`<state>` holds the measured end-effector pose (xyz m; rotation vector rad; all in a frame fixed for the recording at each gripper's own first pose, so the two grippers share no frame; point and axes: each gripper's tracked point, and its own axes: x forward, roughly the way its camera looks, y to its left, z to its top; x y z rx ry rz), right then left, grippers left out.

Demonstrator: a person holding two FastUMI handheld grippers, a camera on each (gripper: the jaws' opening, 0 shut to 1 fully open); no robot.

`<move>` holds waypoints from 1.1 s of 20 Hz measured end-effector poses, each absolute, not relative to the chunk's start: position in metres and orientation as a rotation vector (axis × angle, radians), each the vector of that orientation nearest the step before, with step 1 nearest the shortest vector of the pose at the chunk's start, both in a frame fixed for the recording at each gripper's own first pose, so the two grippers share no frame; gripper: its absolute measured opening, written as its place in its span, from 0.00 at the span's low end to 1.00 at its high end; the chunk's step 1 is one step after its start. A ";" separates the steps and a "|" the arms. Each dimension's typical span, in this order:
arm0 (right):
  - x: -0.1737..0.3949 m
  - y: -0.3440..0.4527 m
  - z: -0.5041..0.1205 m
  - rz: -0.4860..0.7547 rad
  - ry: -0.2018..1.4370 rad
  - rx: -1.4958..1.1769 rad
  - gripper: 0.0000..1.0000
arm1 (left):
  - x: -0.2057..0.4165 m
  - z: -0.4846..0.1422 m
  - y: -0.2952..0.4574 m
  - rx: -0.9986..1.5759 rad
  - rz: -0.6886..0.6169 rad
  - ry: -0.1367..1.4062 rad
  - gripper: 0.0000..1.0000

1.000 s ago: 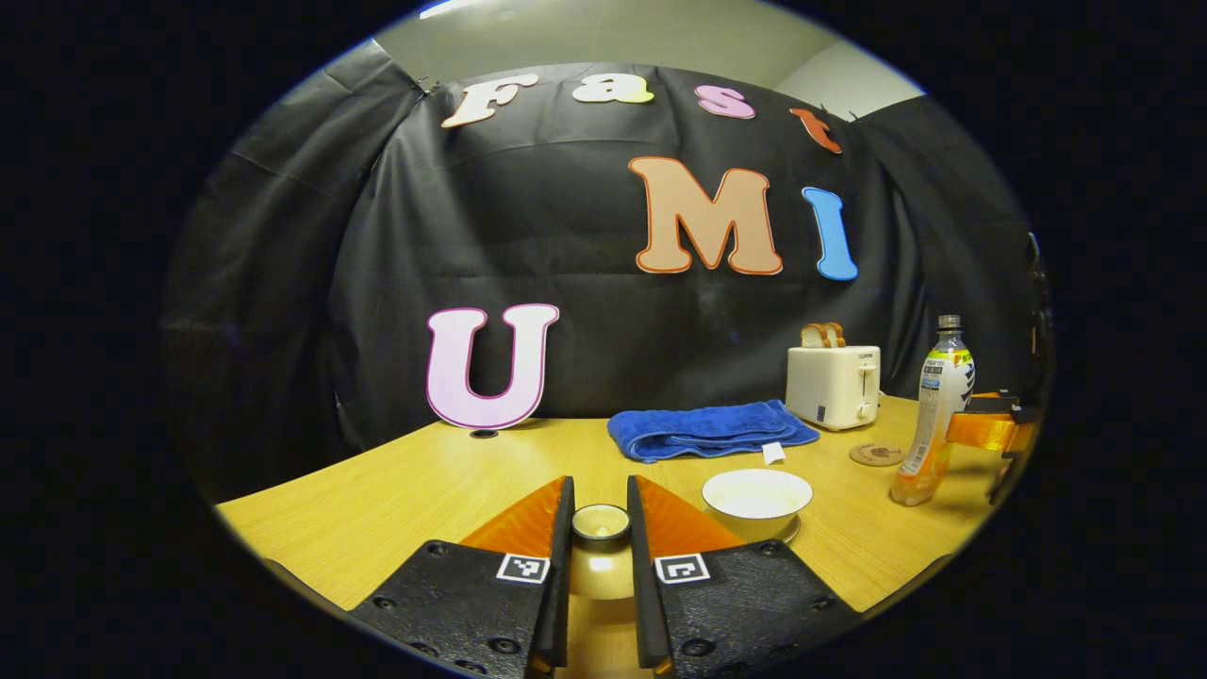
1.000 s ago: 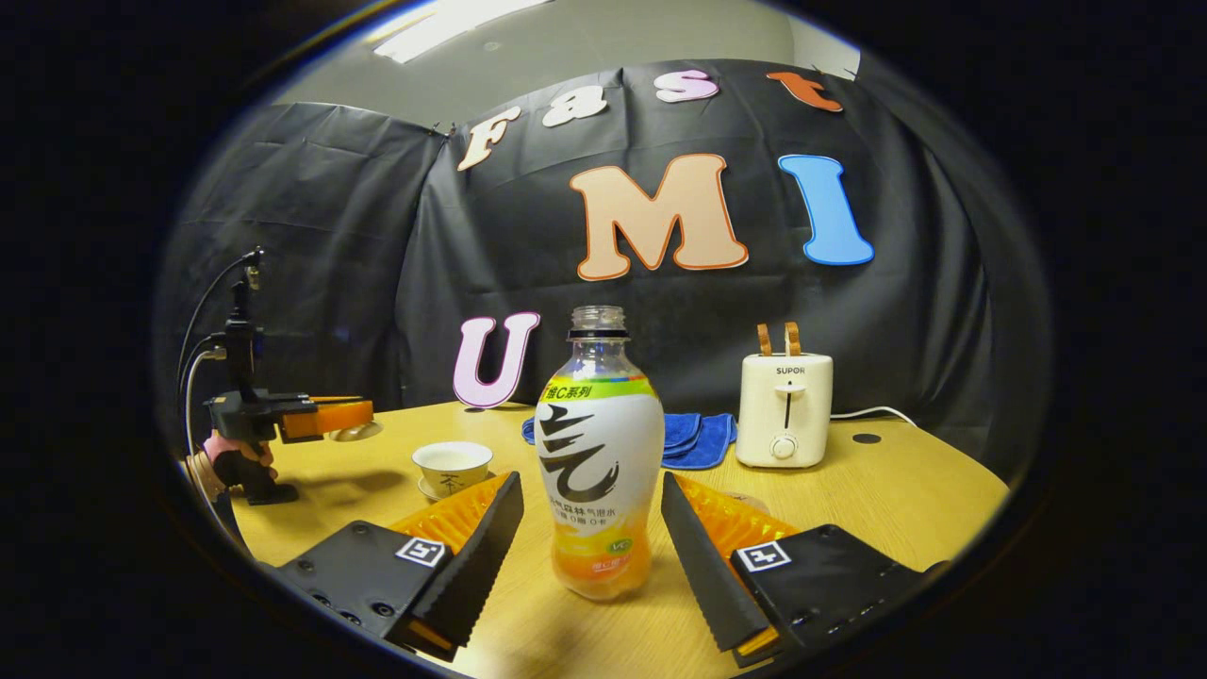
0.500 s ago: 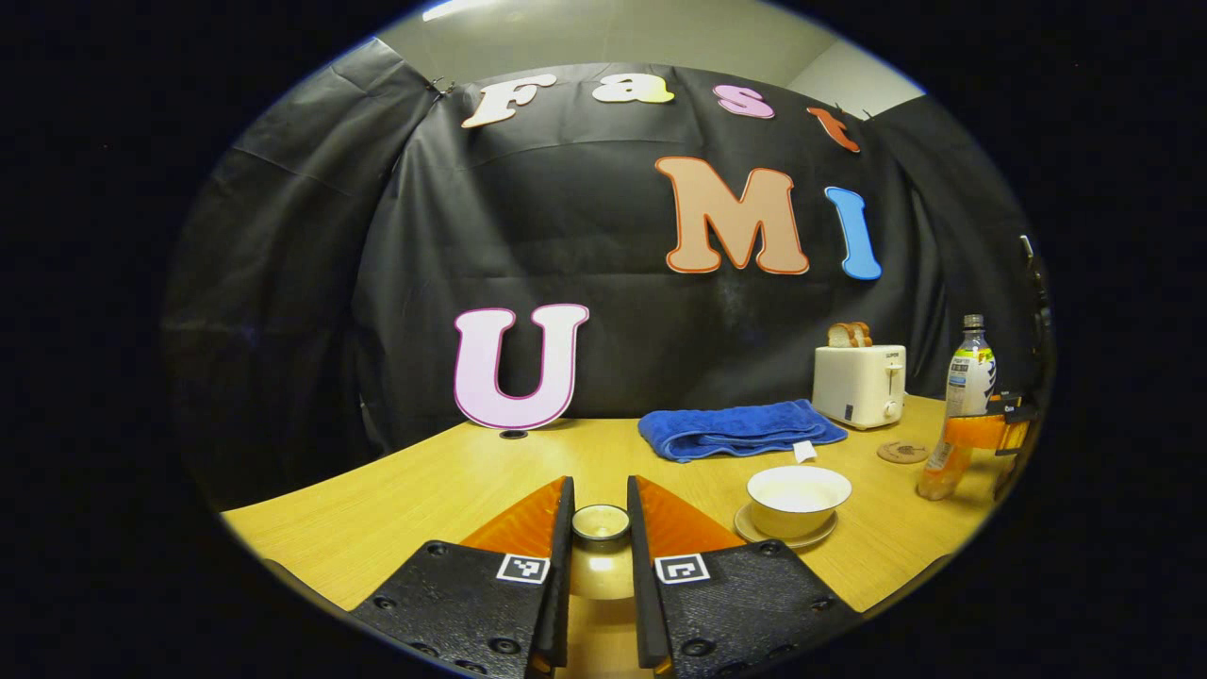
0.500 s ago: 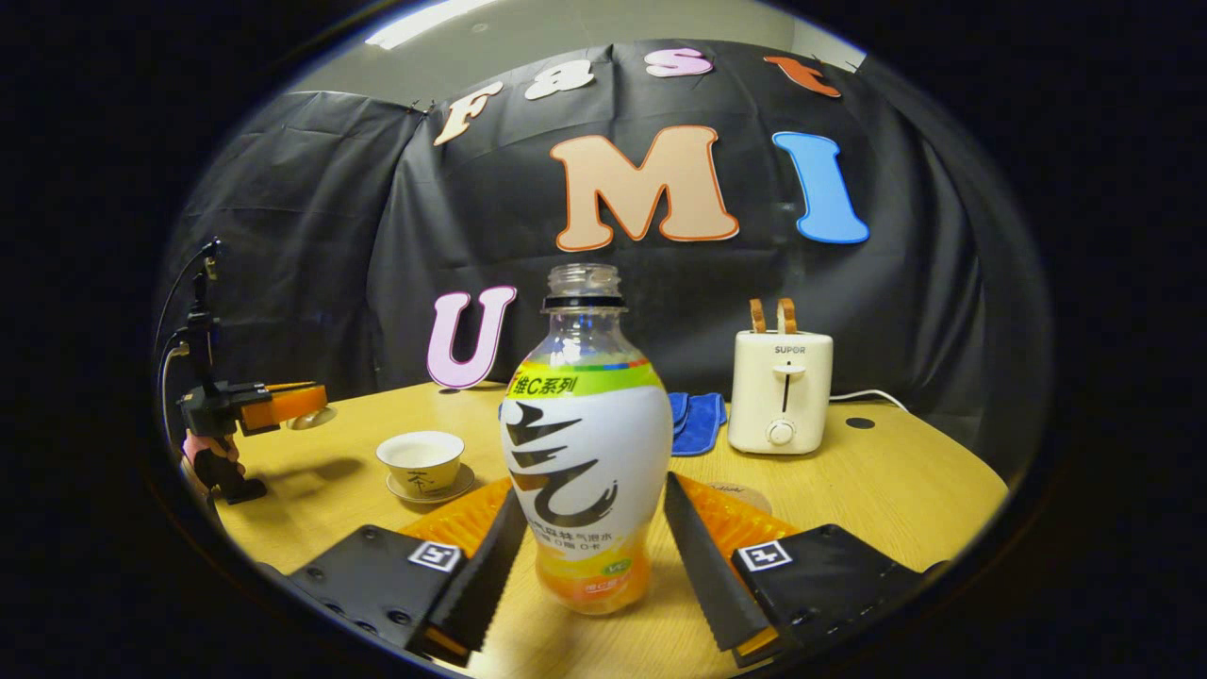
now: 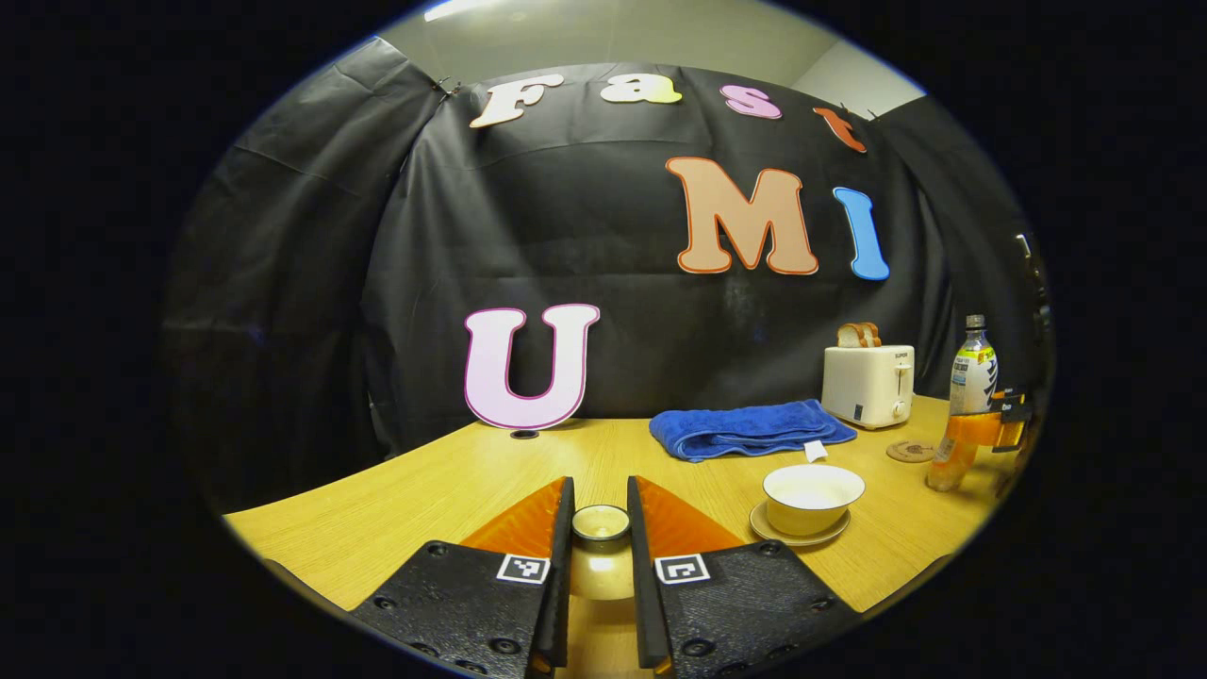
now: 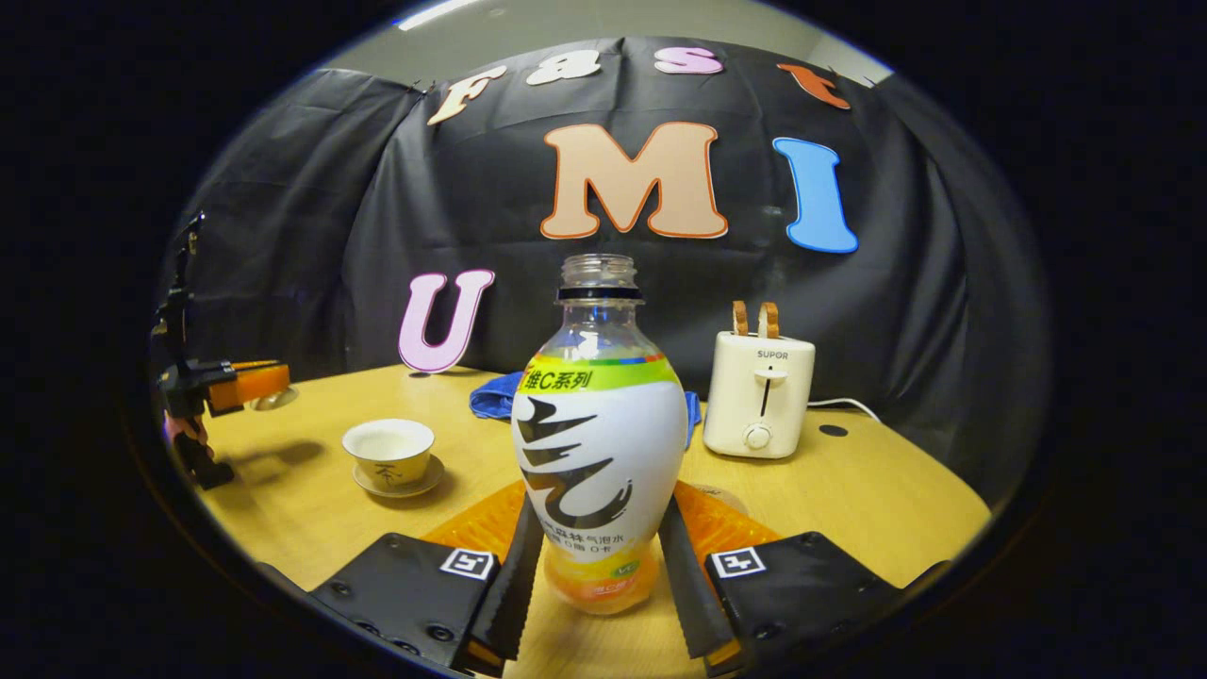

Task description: Open the teacup lid with one hand, grasp the water bottle and pour water into the teacup with the other hand; after pouring, place the water bottle on the coaster and then close the teacup lid.

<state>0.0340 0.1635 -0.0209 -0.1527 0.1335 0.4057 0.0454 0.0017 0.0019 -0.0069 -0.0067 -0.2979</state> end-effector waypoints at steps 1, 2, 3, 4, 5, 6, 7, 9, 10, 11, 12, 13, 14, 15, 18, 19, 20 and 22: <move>0.037 0.164 -0.014 0.396 0.121 -0.199 0.68 | 0.045 0.002 0.002 -0.008 -0.298 -0.007 0.26; 0.039 0.165 -0.007 0.388 0.102 -0.253 0.68 | 0.045 0.001 0.001 -0.007 -0.298 -0.007 0.26; 0.044 0.166 0.000 0.377 0.081 -0.324 0.68 | 0.045 0.002 0.002 -0.008 -0.298 -0.007 0.26; 0.049 0.165 0.004 0.358 0.062 -0.404 0.68 | 0.045 0.002 0.002 -0.008 -0.298 -0.007 0.26; 0.052 0.167 0.008 0.346 0.046 -0.479 0.68 | 0.045 0.002 0.001 -0.008 -0.298 -0.007 0.26; 0.054 0.170 0.013 0.334 0.031 -0.548 0.68 | 0.045 0.002 0.002 -0.008 -0.298 -0.007 0.26; 0.055 0.176 0.017 0.333 0.013 -0.610 0.68 | 0.045 0.001 0.002 -0.008 -0.298 -0.007 0.26; 0.055 0.186 0.027 0.325 -0.043 -0.755 0.67 | 0.045 0.001 0.001 -0.008 -0.298 -0.006 0.26; 0.057 0.191 0.030 0.320 -0.076 -0.830 0.68 | 0.045 0.002 0.002 -0.008 -0.299 -0.007 0.26; 0.057 0.198 0.033 0.315 -0.103 -0.902 0.67 | 0.045 0.001 0.002 -0.008 -0.299 -0.006 0.26; 0.058 0.208 0.035 0.318 -0.131 -0.961 0.67 | 0.045 0.001 0.002 -0.009 -0.299 -0.005 0.26; 0.058 0.215 0.035 0.322 -0.158 -1.014 0.68 | 0.045 0.001 0.002 -0.009 -0.299 -0.005 0.26; 0.060 0.220 0.036 0.319 -0.179 -1.072 0.68 | 0.045 0.002 0.002 -0.009 -0.299 -0.004 0.26; 0.060 0.223 0.035 0.314 -0.203 -1.128 0.68 | 0.045 0.002 0.002 -0.009 -0.299 -0.005 0.26; 0.059 0.237 0.029 0.308 -0.269 -1.268 0.67 | 0.046 0.001 0.001 -0.009 -0.299 -0.004 0.26; 0.061 0.242 0.027 0.303 -0.288 -1.316 0.68 | 0.045 0.001 0.001 -0.010 -0.301 -0.004 0.26; 0.065 0.246 0.024 0.308 -0.303 -1.361 0.68 | 0.046 0.001 0.002 -0.009 -0.301 -0.004 0.26; 0.064 0.253 0.010 0.334 -0.309 -1.435 0.68 | 0.046 0.002 0.001 -0.010 -0.301 -0.004 0.26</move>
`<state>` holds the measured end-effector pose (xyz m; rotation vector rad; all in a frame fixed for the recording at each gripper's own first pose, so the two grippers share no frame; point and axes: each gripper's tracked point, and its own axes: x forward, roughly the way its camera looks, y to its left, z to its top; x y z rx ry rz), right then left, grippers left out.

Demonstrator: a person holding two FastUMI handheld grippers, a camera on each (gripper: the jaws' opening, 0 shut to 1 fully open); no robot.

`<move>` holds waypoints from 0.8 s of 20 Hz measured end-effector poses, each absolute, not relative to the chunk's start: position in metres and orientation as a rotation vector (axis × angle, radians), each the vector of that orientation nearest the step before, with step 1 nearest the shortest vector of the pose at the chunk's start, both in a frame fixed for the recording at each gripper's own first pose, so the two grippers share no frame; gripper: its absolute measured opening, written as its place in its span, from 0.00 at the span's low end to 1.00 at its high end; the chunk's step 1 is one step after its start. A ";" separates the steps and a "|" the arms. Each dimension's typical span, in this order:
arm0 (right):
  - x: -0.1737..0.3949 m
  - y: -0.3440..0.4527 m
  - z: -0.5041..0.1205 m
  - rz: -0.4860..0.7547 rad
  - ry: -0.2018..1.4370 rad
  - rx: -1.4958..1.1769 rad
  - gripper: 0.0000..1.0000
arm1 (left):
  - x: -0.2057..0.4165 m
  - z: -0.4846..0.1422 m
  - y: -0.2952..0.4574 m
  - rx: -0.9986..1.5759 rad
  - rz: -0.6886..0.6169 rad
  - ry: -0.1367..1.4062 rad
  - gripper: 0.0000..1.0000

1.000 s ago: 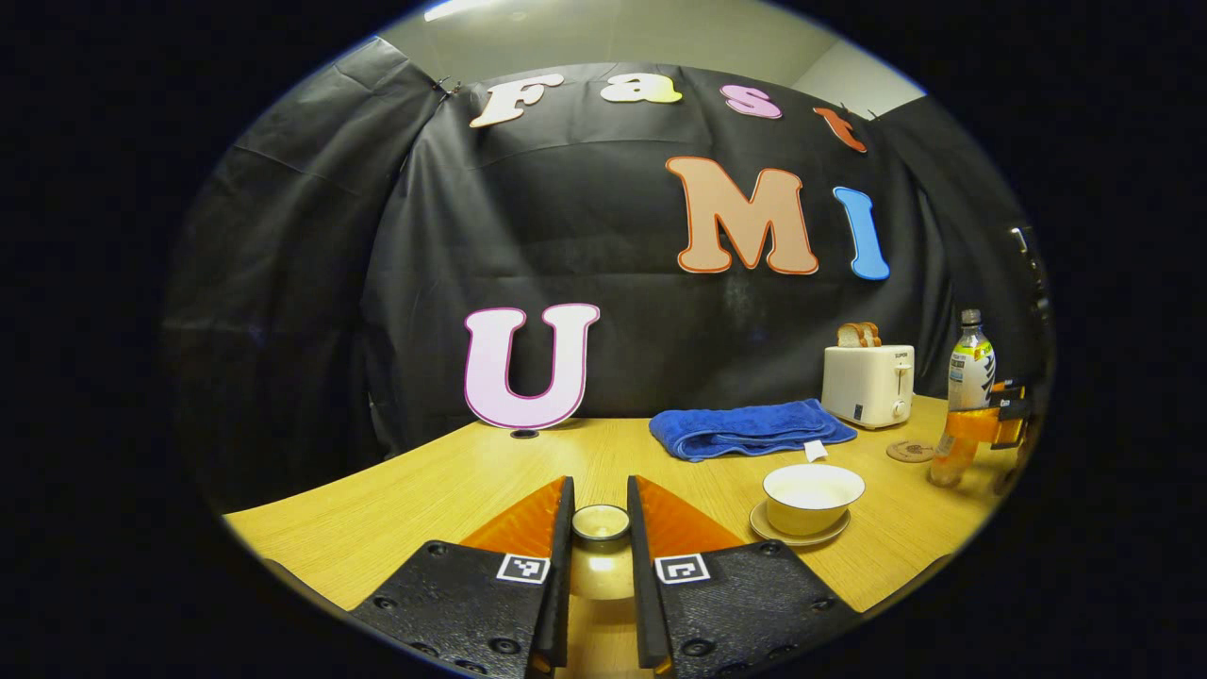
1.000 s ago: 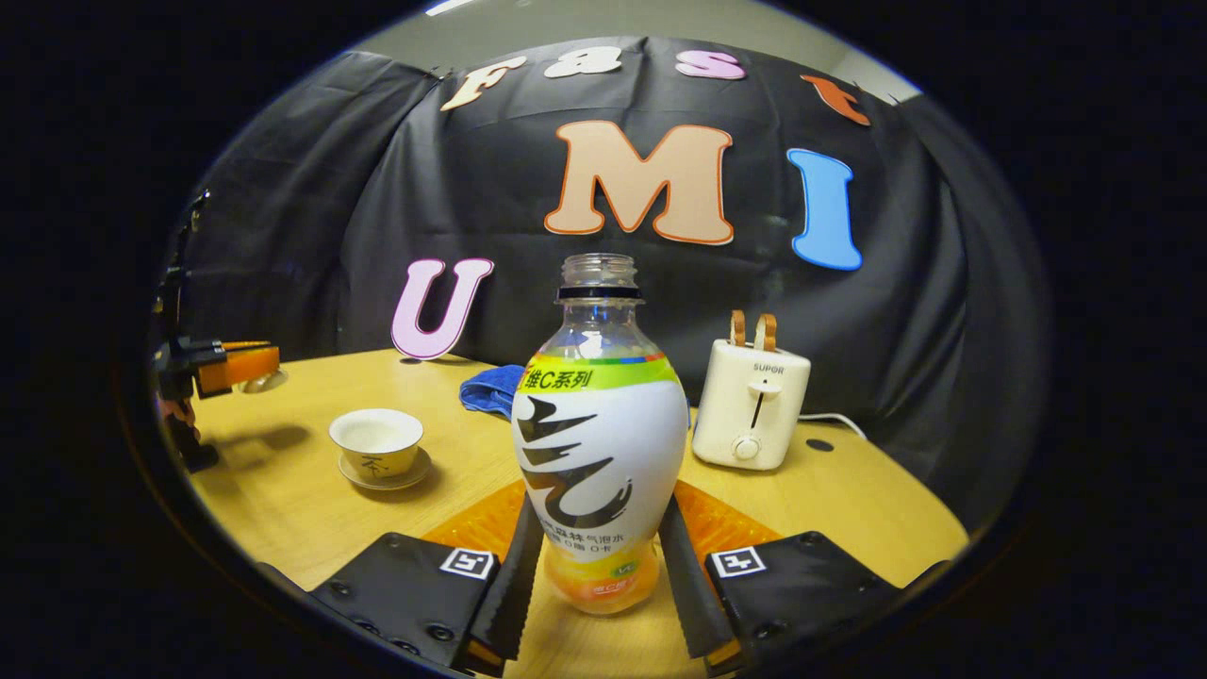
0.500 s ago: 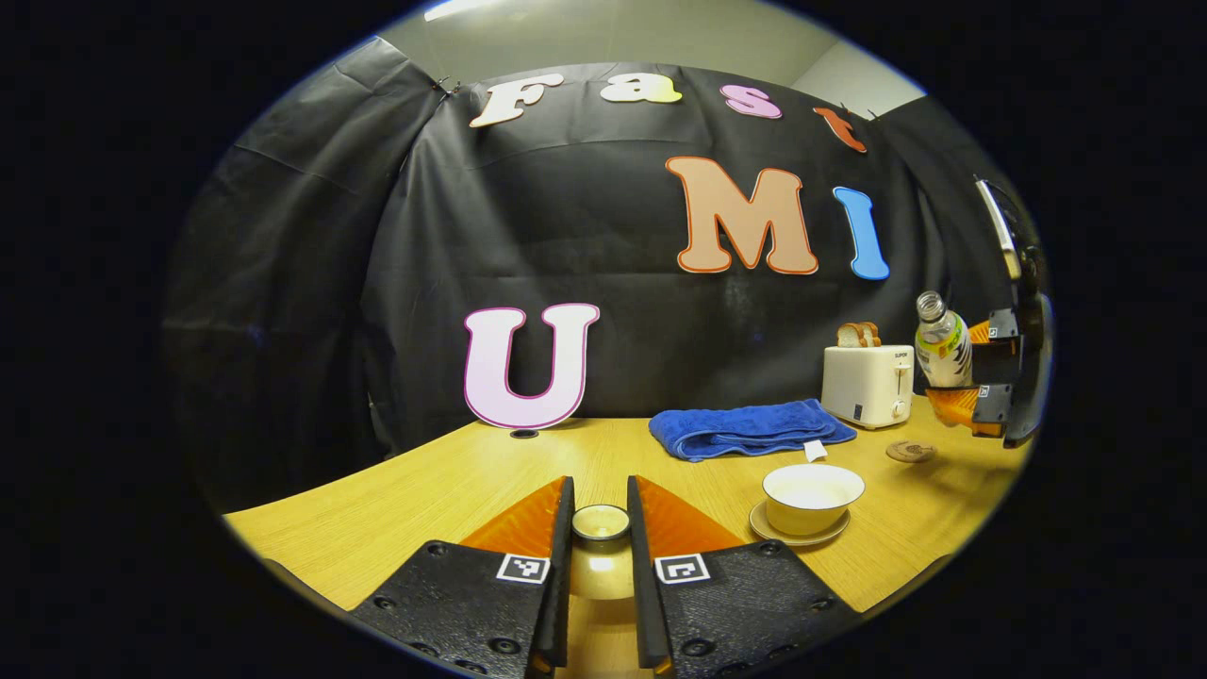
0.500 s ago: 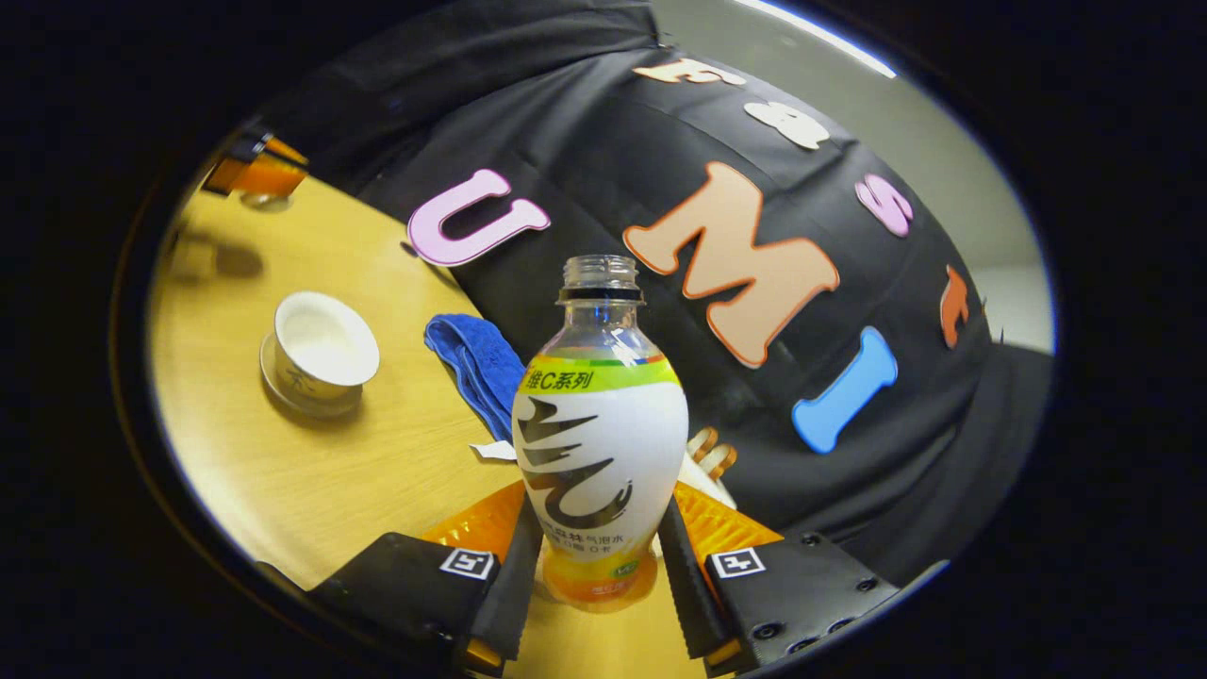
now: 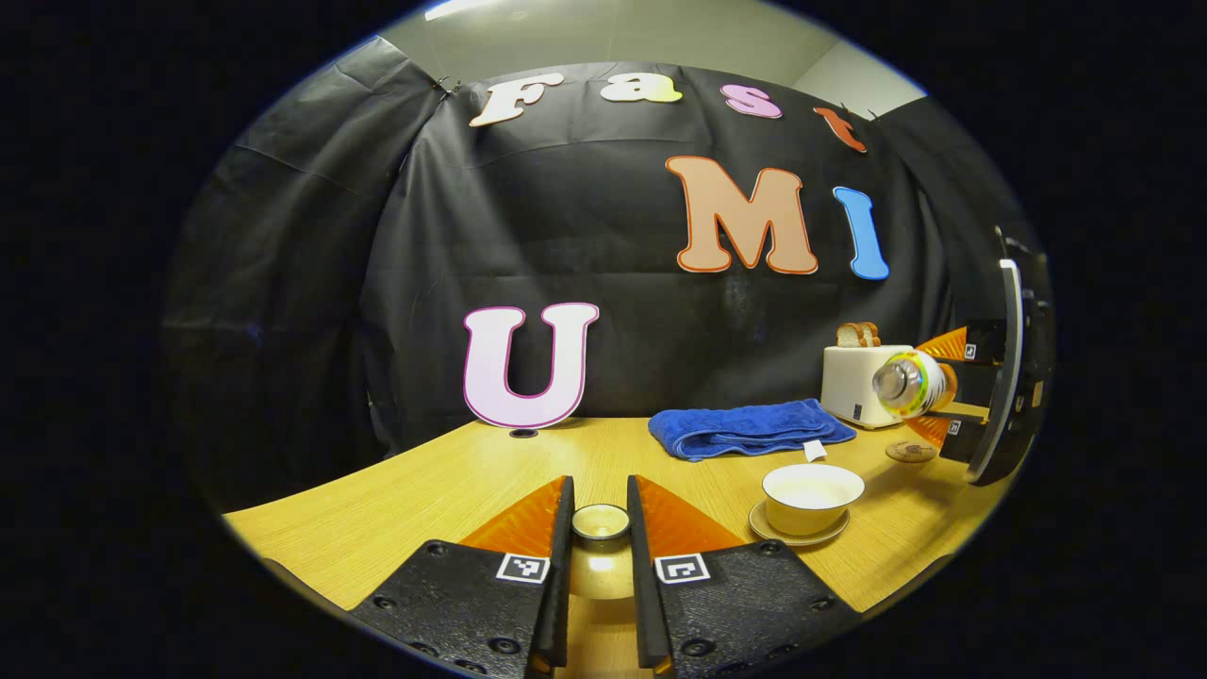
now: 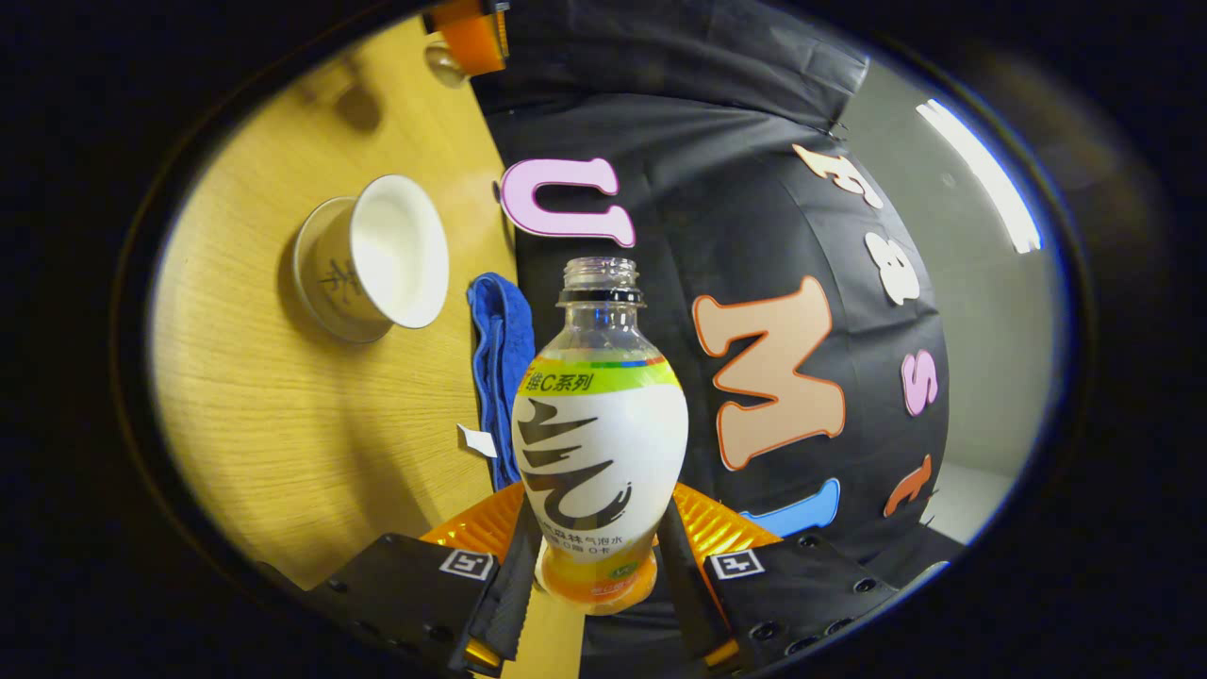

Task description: Open the teacup lid with one hand, grasp the water bottle and pour water into the teacup with the other hand; after pouring, place the water bottle on the coaster and then close the teacup lid.

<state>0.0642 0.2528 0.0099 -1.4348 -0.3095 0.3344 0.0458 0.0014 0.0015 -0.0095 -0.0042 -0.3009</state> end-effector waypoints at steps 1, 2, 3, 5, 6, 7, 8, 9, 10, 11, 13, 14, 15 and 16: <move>0.064 0.253 0.004 0.341 -0.313 -1.469 0.68 | 0.046 0.001 0.001 -0.010 -0.302 -0.004 0.26; 0.064 0.255 0.003 0.338 -0.326 -1.507 0.68 | 0.045 0.002 0.002 -0.010 -0.303 -0.004 0.26; 0.065 0.257 0.005 0.332 -0.345 -1.544 0.68 | 0.045 0.002 0.001 -0.010 -0.303 -0.004 0.26; 0.066 0.262 0.008 0.319 -0.384 -1.611 0.68 | 0.046 0.001 0.001 -0.010 -0.303 -0.004 0.26; 0.067 0.265 0.009 0.313 -0.404 -1.640 0.68 | 0.046 0.002 0.001 -0.010 -0.303 -0.004 0.26; 0.066 0.268 0.012 0.304 -0.426 -1.669 0.68 | 0.046 0.001 0.001 -0.010 -0.303 -0.004 0.26; 0.066 0.271 0.015 0.298 -0.443 -1.691 0.68 | 0.046 0.001 0.001 -0.010 -0.303 -0.004 0.26; 0.065 0.272 0.017 0.295 -0.458 -1.708 0.68 | 0.046 0.001 0.001 -0.010 -0.304 -0.004 0.26; 0.064 0.272 0.018 0.289 -0.475 -1.727 0.68 | 0.045 0.002 0.001 -0.011 -0.305 -0.004 0.26; 0.062 0.274 0.020 0.283 -0.494 -1.751 0.68 | 0.046 0.002 0.001 -0.011 -0.305 -0.004 0.26; 0.060 0.277 0.023 0.271 -0.534 -1.803 0.68 | 0.046 0.001 0.001 -0.011 -0.304 -0.003 0.26; 0.059 0.278 0.023 0.270 -0.549 -1.826 0.68 | 0.045 0.002 0.000 -0.011 -0.304 -0.003 0.26; 0.059 0.279 0.023 0.266 -0.560 -1.846 0.68 | 0.046 0.001 0.001 -0.011 -0.304 -0.003 0.26; 0.058 0.279 0.025 0.264 -0.566 -1.863 0.67 | 0.045 0.002 0.001 -0.011 -0.304 -0.003 0.26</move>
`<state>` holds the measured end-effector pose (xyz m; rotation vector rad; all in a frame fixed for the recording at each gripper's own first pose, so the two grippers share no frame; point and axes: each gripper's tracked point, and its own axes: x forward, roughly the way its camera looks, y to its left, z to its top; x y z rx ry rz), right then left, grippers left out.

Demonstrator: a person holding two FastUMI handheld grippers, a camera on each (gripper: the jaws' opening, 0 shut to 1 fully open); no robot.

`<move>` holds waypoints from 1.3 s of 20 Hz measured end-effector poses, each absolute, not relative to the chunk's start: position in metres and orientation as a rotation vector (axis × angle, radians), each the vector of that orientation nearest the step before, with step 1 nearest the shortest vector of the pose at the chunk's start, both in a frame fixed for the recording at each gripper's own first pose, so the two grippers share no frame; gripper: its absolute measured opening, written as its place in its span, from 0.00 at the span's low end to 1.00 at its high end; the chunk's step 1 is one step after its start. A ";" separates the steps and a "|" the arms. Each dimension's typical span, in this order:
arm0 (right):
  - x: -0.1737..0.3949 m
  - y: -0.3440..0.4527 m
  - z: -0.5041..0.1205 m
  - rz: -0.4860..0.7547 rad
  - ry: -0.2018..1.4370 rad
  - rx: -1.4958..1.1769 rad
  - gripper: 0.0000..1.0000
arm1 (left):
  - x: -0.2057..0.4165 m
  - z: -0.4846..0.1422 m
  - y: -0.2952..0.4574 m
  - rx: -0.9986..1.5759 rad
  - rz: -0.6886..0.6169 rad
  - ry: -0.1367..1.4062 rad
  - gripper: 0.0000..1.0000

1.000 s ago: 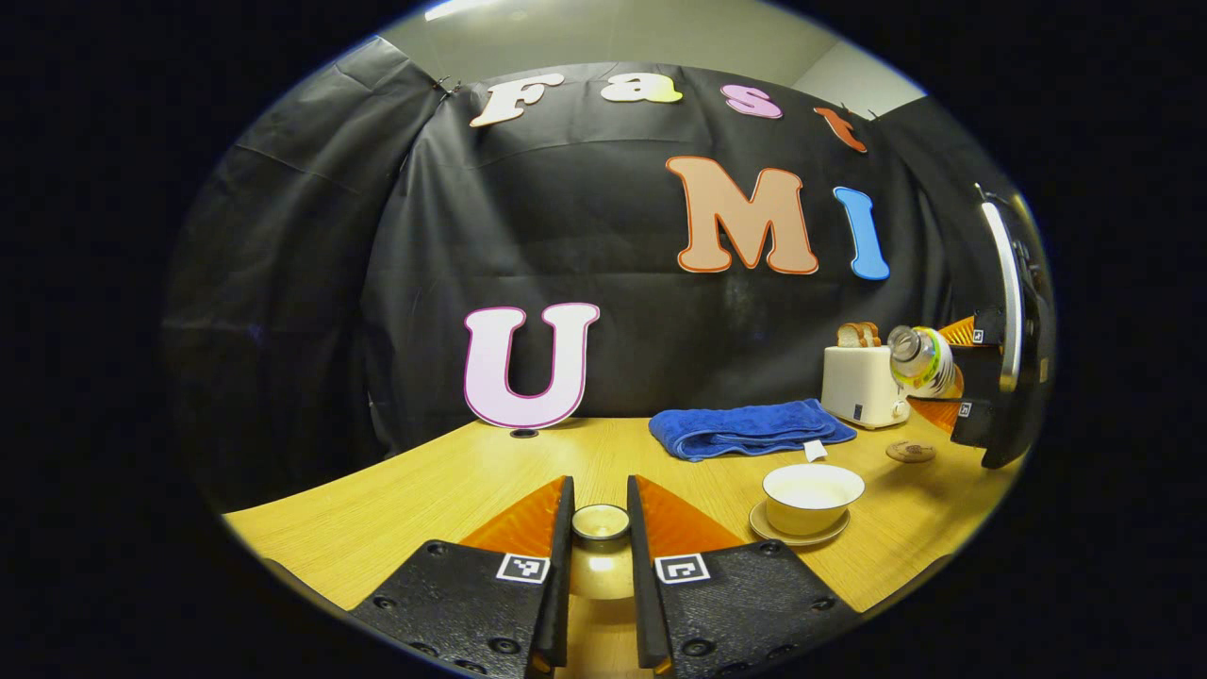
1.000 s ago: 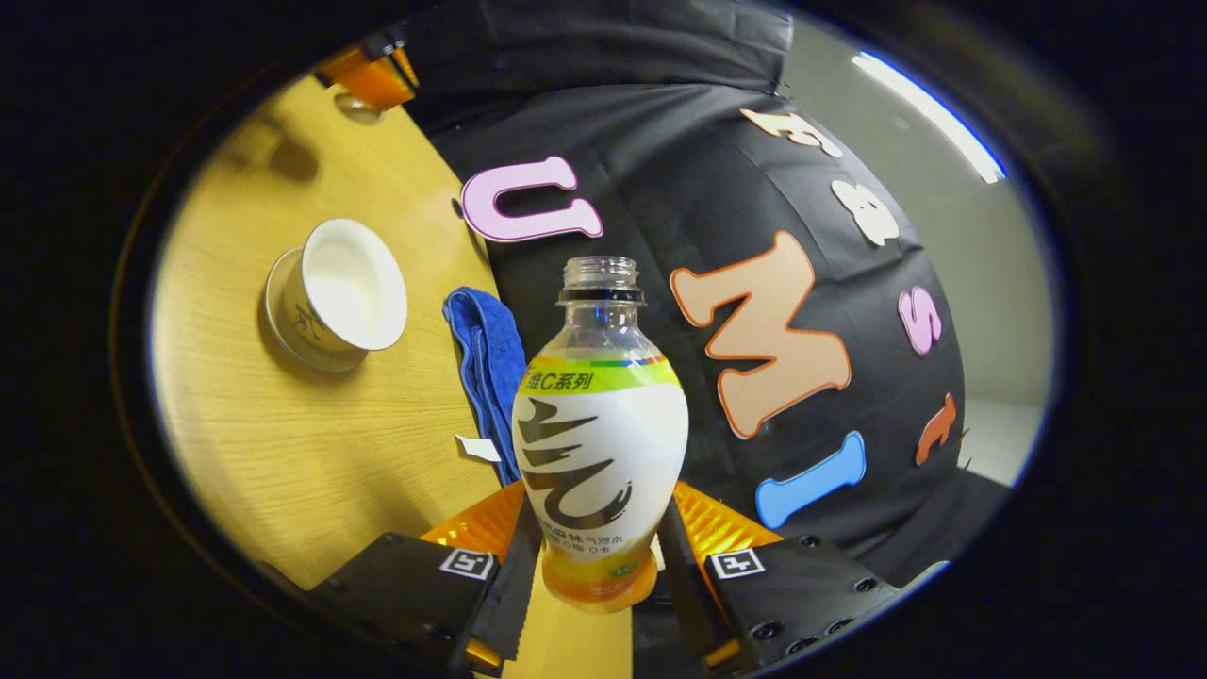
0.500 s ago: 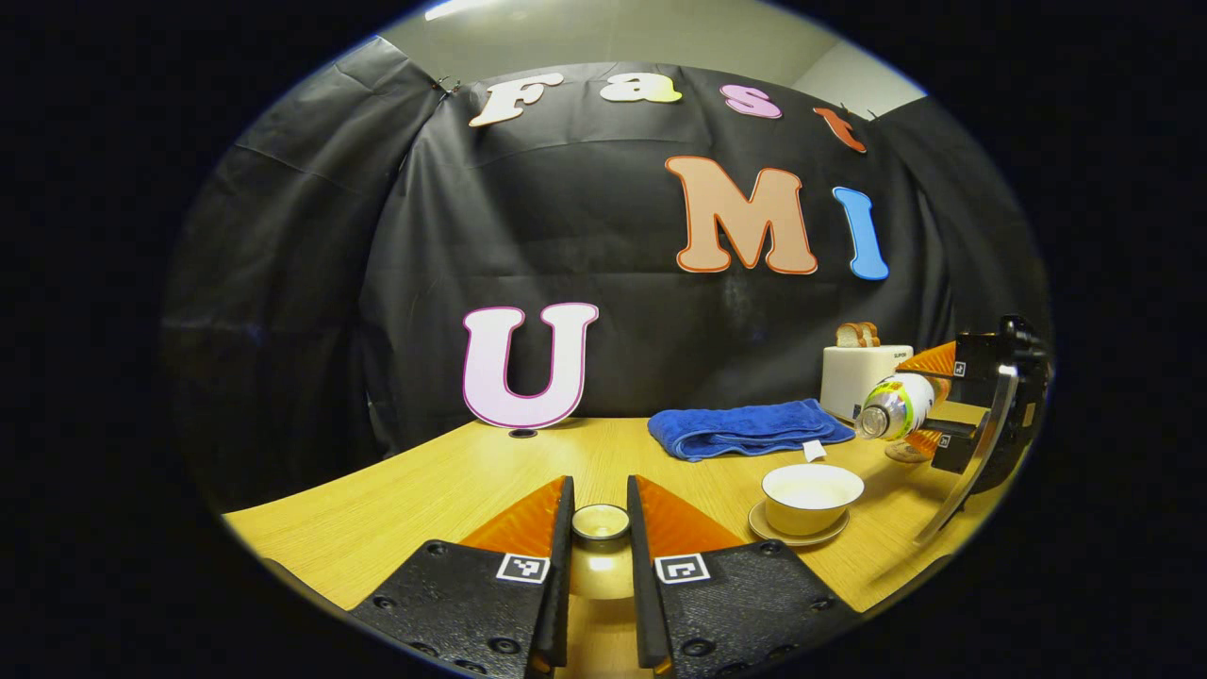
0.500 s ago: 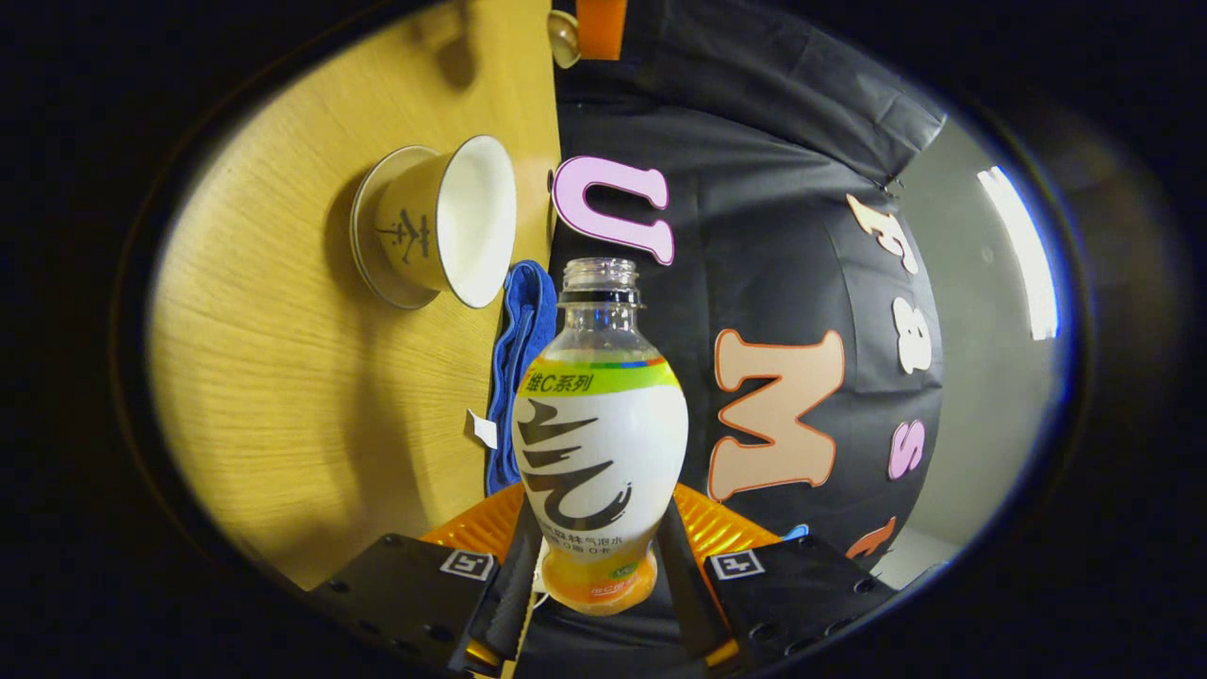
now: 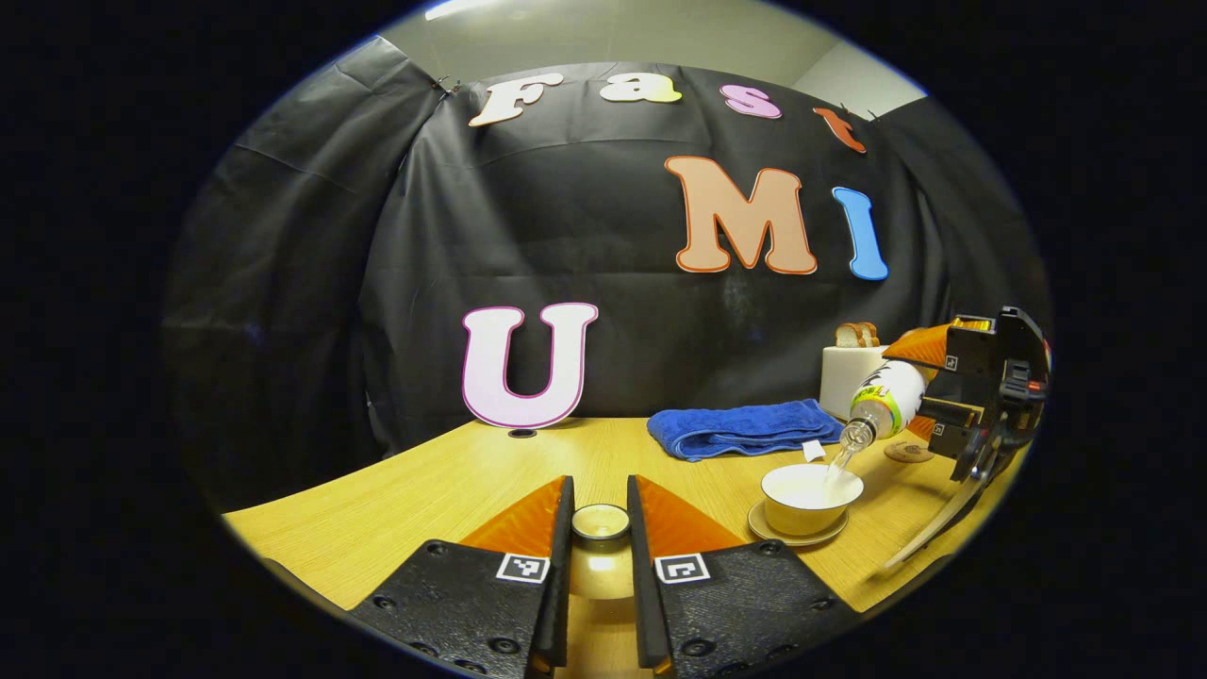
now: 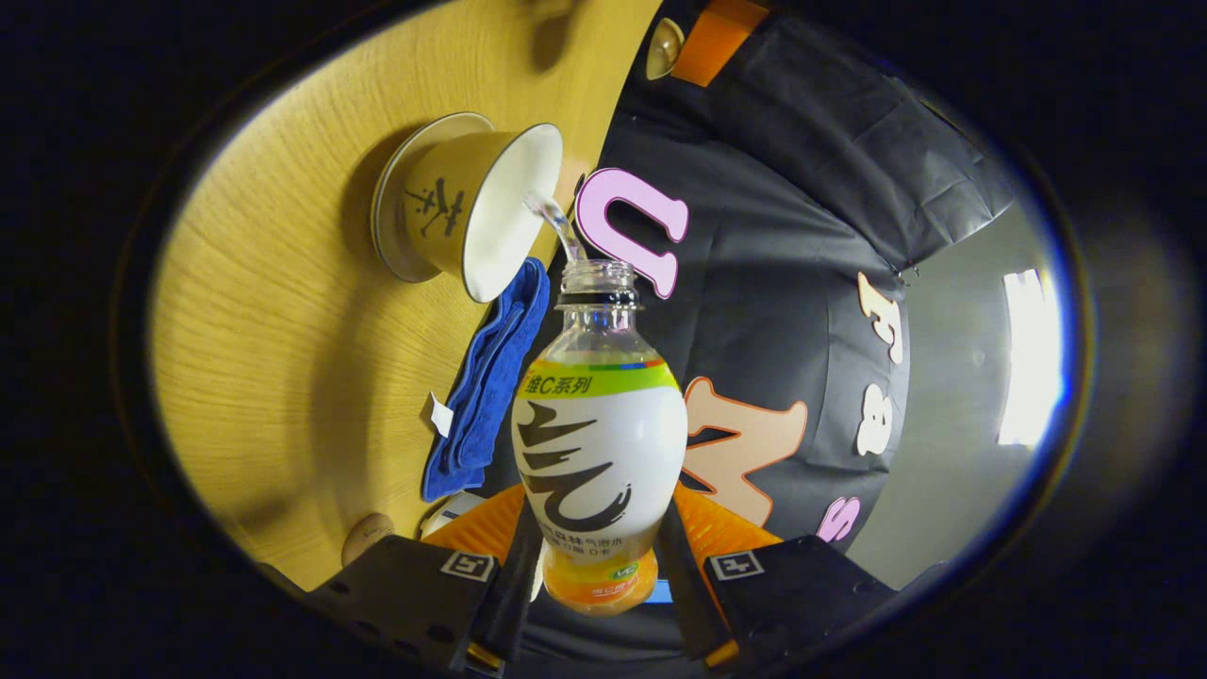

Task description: Open the teacup lid with one hand, grasp the water bottle and pour water into the teacup with the other hand; after pouring, place the water bottle on the coaster and then close the teacup lid.

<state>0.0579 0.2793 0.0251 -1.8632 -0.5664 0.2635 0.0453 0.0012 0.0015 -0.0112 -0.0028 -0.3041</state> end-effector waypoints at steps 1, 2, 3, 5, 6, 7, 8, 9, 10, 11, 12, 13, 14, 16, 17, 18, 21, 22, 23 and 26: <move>0.058 0.280 0.027 0.259 -0.573 -1.878 0.68 | 0.045 0.002 0.001 -0.011 -0.304 -0.003 0.26; 0.057 0.279 0.028 0.253 -0.580 -1.889 0.68 | 0.044 0.002 0.001 -0.011 -0.304 -0.003 0.26; 0.058 0.279 0.030 0.247 -0.586 -1.897 0.67 | 0.044 0.000 0.001 -0.011 -0.304 -0.002 0.26; 0.059 0.279 0.032 0.233 -0.603 -1.915 0.68 | 0.045 0.000 0.002 -0.011 -0.305 -0.002 0.26; 0.060 0.278 0.034 0.225 -0.615 -1.923 0.68 | 0.045 0.000 0.002 -0.011 -0.305 -0.003 0.26; 0.061 0.278 0.035 0.217 -0.624 -1.931 0.66 | 0.045 -0.001 0.002 -0.011 -0.305 -0.002 0.26; 0.064 0.277 0.038 0.213 -0.630 -1.936 0.66 | 0.045 0.000 0.002 -0.011 -0.305 -0.002 0.26; 0.065 0.277 0.040 0.207 -0.638 -1.941 0.67 | 0.044 -0.001 0.002 -0.012 -0.305 -0.001 0.26; 0.063 0.278 0.041 0.201 -0.654 -1.951 0.67 | 0.045 -0.001 0.002 -0.012 -0.305 -0.001 0.26; 0.062 0.279 0.042 0.195 -0.662 -1.958 0.67 | 0.045 -0.001 0.002 -0.012 -0.305 -0.001 0.26; 0.062 0.278 0.041 0.196 -0.665 -1.959 0.67 | 0.045 0.000 0.002 -0.012 -0.305 -0.001 0.26; 0.062 0.279 0.040 0.196 -0.667 -1.962 0.67 | 0.045 0.000 0.001 -0.012 -0.305 -0.002 0.26; 0.062 0.281 0.041 0.195 -0.673 -1.964 0.68 | 0.045 0.000 0.001 -0.012 -0.305 -0.001 0.26; 0.060 0.281 0.041 0.197 -0.679 -1.967 0.68 | 0.045 0.000 0.001 -0.012 -0.305 -0.002 0.26; 0.060 0.281 0.039 0.207 -0.667 -1.959 0.68 | 0.045 0.000 0.000 -0.012 -0.305 -0.002 0.26; 0.063 0.279 0.035 0.233 -0.629 -1.933 0.68 | 0.045 0.000 0.000 -0.012 -0.304 -0.002 0.26; 0.073 0.267 0.018 0.337 -0.433 -1.726 0.67 | 0.044 0.002 0.003 -0.012 -0.305 -0.002 0.26; 0.072 0.265 0.012 0.357 -0.381 -1.652 0.65 | 0.045 0.002 0.002 -0.012 -0.305 -0.001 0.26; 0.072 0.262 0.007 0.377 -0.334 -1.583 0.70 | 0.046 0.001 0.002 -0.012 -0.305 -0.001 0.26; 0.070 0.255 -0.002 0.440 -0.185 -1.354 0.65 | 0.046 0.000 0.001 -0.012 -0.307 -0.002 0.26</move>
